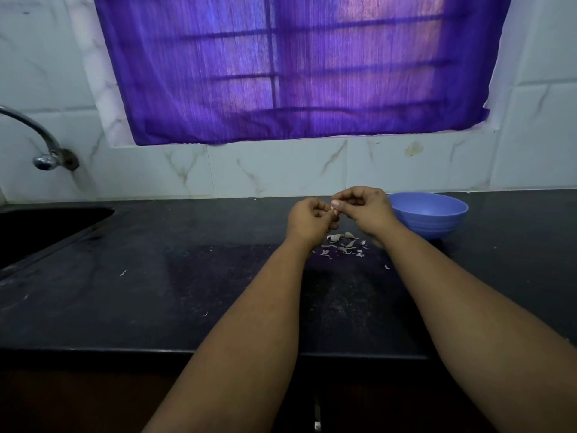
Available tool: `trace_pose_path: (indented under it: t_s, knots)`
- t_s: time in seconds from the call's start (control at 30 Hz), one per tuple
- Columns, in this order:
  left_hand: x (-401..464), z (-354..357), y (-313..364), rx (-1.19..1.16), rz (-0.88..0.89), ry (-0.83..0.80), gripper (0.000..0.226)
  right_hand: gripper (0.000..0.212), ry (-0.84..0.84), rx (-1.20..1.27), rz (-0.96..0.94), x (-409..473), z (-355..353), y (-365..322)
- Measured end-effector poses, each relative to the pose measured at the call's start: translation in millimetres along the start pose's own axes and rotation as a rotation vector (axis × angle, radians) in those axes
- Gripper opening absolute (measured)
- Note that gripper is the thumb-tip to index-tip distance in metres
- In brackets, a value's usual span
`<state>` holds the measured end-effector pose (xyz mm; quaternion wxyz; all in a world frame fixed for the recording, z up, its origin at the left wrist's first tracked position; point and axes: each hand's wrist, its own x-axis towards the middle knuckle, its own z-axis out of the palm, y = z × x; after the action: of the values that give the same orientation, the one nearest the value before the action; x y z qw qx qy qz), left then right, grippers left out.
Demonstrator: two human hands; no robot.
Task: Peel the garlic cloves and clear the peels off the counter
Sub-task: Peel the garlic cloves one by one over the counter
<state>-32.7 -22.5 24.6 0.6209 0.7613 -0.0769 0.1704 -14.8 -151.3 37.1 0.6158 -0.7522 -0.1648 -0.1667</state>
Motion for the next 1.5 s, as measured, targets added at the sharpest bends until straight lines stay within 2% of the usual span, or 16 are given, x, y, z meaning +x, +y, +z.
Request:
trace_pose_path:
  t_s: [0.23,0.4,0.63,0.83,0.93,1.03,1.4,1.5]
  knots:
    - [-1.1,-2.2,5.8,-0.07,0.033,-0.088,0.002,0.003,-0.088,0.298,0.163,4.3,-5.2,6.5]
    - [-0.4,-3.8,7.0,-0.053,0.058,-0.136,0.012,0.004,-0.15,0.392,0.236,2.6,-12.3,1.3]
    - [1.0,-6.4,4.4,0.166,0.182,-0.154,0.02,0.009,-0.222,0.521,0.381,2.6,-17.1,-2.0]
    - [-3.1,-7.2,10.2,-0.036,0.178,-0.22,0.017,0.017,-0.316,0.697,0.475,2.9,-19.7,-8.3]
    - [-5.0,-5.5,12.3,-0.063,0.111,-0.225,0.021,0.015,-0.314,0.706,0.491,2.1,-20.3,-8.8]
    - [-6.7,-1.9,10.6,-0.028,0.039,-0.163,0.024,0.012,-0.311,0.675,0.506,0.0,-18.4,-7.1]
    - [-8.1,-4.7,9.7,0.049,0.059,-0.033,0.014,0.017,-0.319,0.63,0.412,3.0,-18.3,-2.8]
    - [-6.1,-5.9,6.9,0.09,0.06,0.015,0.022,0.018,-0.302,0.59,0.402,3.2,-16.6,-2.0]
